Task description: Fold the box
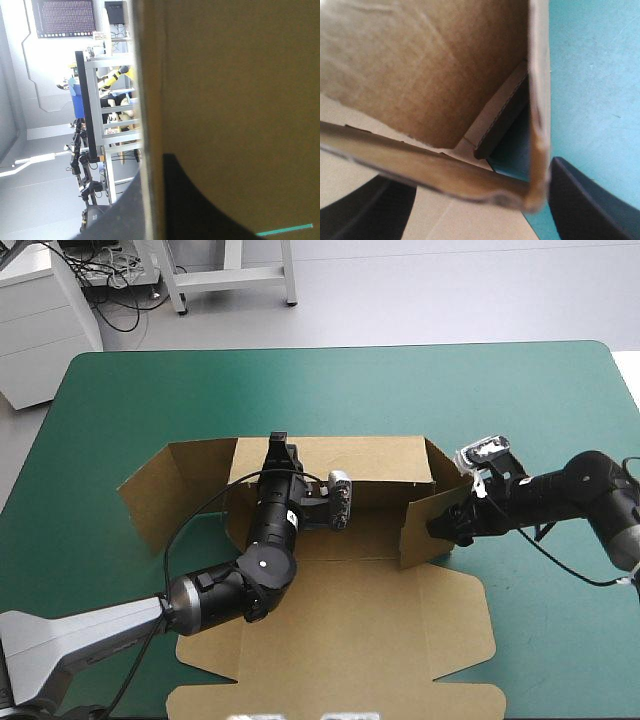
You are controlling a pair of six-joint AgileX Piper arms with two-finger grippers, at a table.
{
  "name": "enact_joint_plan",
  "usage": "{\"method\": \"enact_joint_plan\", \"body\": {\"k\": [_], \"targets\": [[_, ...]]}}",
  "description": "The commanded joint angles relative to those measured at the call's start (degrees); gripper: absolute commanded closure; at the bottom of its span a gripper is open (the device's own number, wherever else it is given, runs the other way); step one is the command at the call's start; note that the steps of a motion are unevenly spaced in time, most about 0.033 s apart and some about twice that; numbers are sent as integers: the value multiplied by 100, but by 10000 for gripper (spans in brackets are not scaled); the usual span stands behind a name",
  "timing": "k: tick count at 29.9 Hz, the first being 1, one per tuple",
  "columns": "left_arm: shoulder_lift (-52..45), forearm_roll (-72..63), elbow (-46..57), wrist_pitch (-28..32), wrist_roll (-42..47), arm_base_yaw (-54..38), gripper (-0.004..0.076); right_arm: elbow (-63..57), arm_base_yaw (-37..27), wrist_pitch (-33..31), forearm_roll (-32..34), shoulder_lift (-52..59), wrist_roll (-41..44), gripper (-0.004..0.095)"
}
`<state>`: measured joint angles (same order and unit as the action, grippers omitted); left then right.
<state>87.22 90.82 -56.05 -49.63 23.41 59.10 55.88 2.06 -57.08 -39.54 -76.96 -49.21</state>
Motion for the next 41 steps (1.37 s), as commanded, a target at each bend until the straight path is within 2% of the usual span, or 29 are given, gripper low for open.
{"method": "enact_joint_plan", "body": {"k": [1,4,8,19,27,34,36,38,41], "targets": [[-206,257,-104,-57,60,48,756,-317,-27,461,-700,428,-389,293],[-206,270,-104,-57,79,48,756,-604,-27,888,-1004,757,-427,314],[-206,291,-104,-57,79,48,756,-775,82,1257,-1001,1100,-333,313],[-206,291,-104,-57,79,48,756,-1439,1430,3240,-964,1247,388,313],[-206,291,-104,-65,79,48,756,-1439,2168,4378,-835,1237,1035,315],[-206,291,-104,-54,79,48,756,-1439,2258,4639,-526,946,1418,357],[-206,291,-104,-54,79,48,756,-1439,2258,4695,-497,829,1402,393],[-206,291,-104,-54,79,48,756,-1439,2258,4708,-442,743,1402,473],[-206,291,-104,-54,79,48,756,-1439,2258,4695,-421,709,1402,682]]}}
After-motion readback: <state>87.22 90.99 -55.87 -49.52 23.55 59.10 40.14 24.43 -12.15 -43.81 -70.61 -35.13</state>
